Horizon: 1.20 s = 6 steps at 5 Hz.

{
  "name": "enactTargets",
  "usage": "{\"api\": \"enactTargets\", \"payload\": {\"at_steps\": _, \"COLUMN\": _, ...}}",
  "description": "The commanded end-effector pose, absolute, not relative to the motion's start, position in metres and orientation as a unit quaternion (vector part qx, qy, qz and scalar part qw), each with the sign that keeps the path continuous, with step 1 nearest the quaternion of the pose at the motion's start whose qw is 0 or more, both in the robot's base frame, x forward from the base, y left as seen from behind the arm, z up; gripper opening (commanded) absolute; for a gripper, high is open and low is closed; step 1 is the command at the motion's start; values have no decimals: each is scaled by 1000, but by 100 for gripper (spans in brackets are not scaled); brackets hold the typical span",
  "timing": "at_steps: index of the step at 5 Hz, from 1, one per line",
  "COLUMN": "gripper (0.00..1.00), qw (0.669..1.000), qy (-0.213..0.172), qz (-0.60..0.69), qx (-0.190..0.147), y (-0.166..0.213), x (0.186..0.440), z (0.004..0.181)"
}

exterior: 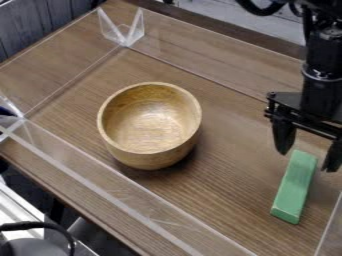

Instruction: Put the green block in the brown bowl

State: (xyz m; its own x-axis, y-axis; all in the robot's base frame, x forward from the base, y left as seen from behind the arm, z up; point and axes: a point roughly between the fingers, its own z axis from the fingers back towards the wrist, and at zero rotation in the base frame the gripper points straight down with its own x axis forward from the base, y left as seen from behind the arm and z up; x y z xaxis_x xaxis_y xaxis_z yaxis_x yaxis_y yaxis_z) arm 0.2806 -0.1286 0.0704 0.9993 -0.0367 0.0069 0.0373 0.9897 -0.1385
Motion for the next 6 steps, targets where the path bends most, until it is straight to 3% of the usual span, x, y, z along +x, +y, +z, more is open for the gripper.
{"api": "enactTargets", "payload": {"at_steps": 1, "gripper": 100, "qw": 996, "qy": -38, "qz": -12, "qx": -85, "y": -129, "x": 289, "z": 89}}
{"api": "enactTargets", "payload": {"at_steps": 2, "gripper": 100, "qw": 996, "qy": -37, "qz": -8, "qx": -86, "y": -128, "x": 290, "z": 85}}
{"api": "enactTargets", "payload": {"at_steps": 6, "gripper": 100, "qw": 997, "qy": -11, "qz": 2, "qx": -79, "y": -134, "x": 282, "z": 42}}
